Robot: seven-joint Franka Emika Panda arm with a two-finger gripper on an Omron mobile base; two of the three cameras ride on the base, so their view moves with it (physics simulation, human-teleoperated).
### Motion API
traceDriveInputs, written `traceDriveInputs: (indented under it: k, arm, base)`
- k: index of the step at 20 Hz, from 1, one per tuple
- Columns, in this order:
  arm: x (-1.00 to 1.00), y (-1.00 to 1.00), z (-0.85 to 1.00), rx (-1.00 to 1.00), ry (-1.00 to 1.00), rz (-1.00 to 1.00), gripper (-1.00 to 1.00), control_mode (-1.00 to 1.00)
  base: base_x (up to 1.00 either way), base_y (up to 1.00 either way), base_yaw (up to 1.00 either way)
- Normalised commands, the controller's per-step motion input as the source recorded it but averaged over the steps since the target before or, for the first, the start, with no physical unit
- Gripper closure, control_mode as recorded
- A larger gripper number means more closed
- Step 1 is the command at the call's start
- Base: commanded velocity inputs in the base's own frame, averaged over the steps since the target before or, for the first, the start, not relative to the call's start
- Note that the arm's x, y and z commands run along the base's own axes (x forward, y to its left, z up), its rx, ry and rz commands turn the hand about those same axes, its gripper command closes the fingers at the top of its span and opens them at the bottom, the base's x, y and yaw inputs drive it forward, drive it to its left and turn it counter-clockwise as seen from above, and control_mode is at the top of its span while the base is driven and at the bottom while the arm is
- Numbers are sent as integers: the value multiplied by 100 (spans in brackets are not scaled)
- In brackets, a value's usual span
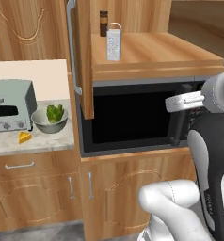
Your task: Pick the cheese from the fridge and the cheese grater from the cabinet and place them next to the salad bowl.
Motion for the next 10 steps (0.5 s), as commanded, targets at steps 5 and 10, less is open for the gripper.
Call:
traceDriveInputs:
  k: [5,10]
  arm:
    - [9,-18,52,15,-15,18,-100,-100]
    - [23,-6,41,14,-1,21,-100,-100]
  base:
    - [0,0,0]
    - [0,0,0]
